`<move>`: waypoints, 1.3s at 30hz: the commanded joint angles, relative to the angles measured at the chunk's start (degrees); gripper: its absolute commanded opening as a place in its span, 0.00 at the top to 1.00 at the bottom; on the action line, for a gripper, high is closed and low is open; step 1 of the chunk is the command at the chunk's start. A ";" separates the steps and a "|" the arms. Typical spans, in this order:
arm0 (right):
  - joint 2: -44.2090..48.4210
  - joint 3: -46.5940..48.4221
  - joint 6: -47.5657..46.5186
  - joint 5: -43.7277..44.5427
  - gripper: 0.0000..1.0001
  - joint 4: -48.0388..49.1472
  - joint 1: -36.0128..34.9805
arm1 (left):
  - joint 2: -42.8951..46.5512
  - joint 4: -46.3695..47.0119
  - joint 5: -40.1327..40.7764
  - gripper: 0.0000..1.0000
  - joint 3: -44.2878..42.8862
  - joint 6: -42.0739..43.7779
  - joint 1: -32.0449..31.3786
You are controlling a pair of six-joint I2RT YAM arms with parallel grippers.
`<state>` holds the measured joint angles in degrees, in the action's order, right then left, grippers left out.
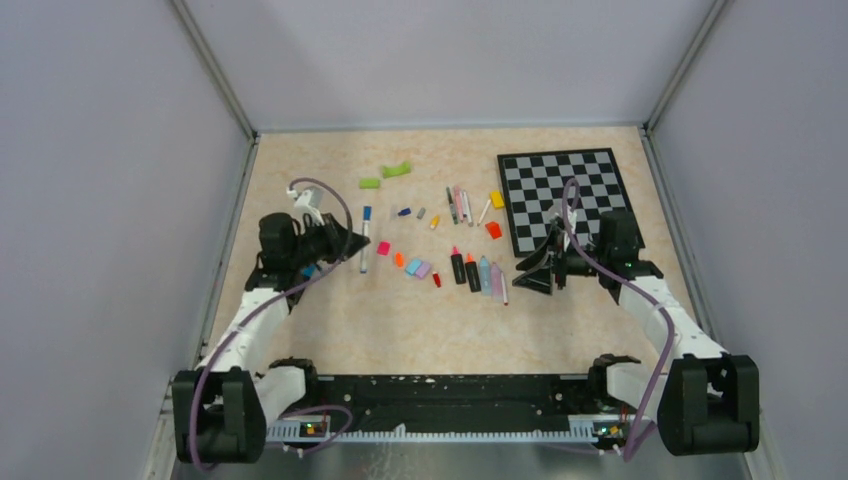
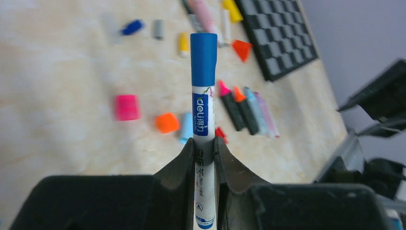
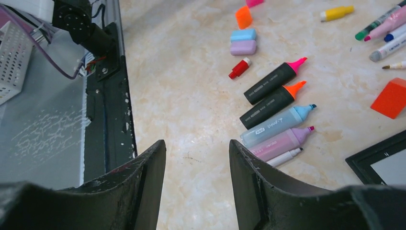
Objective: Open the pen caps
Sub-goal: Pick up the pen from the center of the board.
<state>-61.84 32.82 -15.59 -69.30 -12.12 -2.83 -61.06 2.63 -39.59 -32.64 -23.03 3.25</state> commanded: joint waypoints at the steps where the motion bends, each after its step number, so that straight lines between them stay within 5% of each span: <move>1: 1.86 1.99 -3.39 -6.62 0.50 0.13 0.44 | 4.85 19.89 -0.03 1.00 4.51 -12.90 -9.81; 7: 2.34 4.01 -5.33 -9.77 0.50 -4.08 0.41 | 3.75 36.15 10.46 1.00 8.91 -23.81 -24.08; 14: 3.33 11.54 -9.49 -9.42 0.48 -18.20 -2.95 | -2.33 48.76 27.79 1.00 8.44 -24.80 -42.16; 23: 1.22 4.75 39.14 -3.21 0.47 23.30 -6.69 | -12.62 56.65 47.12 1.00 2.84 -23.57 -57.62; 30: -0.40 1.39 45.90 -1.71 0.52 29.64 -9.49 | -17.00 47.95 58.06 1.00 -3.53 -27.16 -63.33; 39: -3.10 0.86 50.04 0.56 0.63 31.92 -12.33 | -19.83 46.89 58.74 1.00 -5.76 -29.09 -64.57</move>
<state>-63.90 33.39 30.98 -70.19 15.75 -13.69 -80.05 49.04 17.54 -35.88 -51.05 -60.93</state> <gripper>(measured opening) 0.390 0.190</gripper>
